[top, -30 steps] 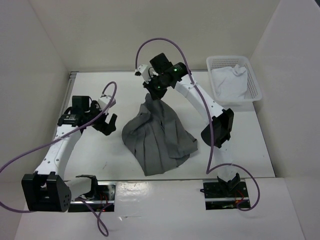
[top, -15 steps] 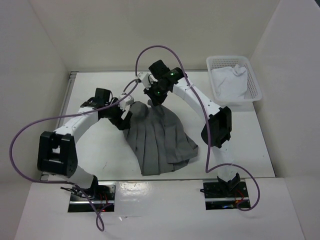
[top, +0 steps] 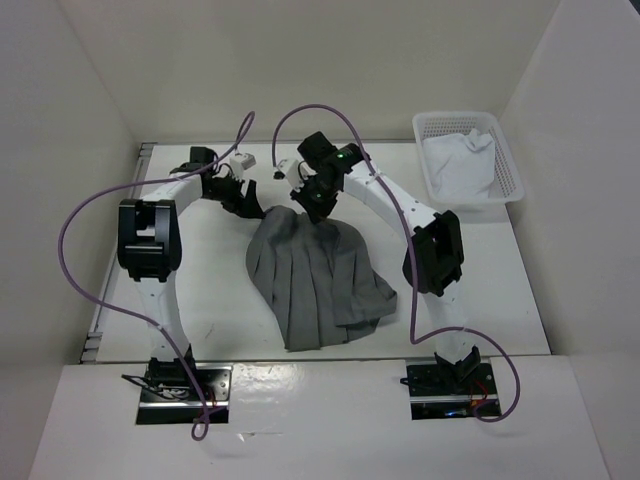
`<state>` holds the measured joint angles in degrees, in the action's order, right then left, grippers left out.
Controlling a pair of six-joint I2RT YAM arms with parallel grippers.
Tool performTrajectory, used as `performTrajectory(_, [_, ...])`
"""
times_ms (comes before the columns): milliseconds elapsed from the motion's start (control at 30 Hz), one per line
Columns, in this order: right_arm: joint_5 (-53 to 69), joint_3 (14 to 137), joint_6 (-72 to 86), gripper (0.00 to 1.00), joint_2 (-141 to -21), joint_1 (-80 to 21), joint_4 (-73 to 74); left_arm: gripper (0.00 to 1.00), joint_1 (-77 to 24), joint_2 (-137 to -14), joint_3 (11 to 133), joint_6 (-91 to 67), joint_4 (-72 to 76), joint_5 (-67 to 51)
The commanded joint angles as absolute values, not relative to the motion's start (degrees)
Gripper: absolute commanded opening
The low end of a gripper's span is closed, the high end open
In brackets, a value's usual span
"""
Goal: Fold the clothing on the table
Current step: Flatten the skirt out
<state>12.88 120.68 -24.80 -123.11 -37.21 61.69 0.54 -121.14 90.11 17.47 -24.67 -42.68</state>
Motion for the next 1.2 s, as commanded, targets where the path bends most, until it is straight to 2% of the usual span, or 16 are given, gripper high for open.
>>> performTrajectory(0, [13.6,119.6,-25.2,0.00,-117.6,-36.6,59.7,0.82,-1.2,-121.3,93.3,18.4,-28.6,-50.3])
performTrajectory(367, [13.6,119.0,-25.2,0.00,-117.1,-34.8,59.2,0.82,-1.8,-123.6,97.4,20.8,-34.6,-56.2])
performTrajectory(1033, [13.1,118.5,-25.2,0.00,-116.0,-34.8,59.2,0.82,-3.9,-127.1,99.5,22.0,-34.7,-51.3])
performTrajectory(1167, [12.6,117.9,-25.2,0.00,-116.0,-34.8,59.2,0.70,-4.4,-127.6,100.6,21.4,-34.7,-51.3])
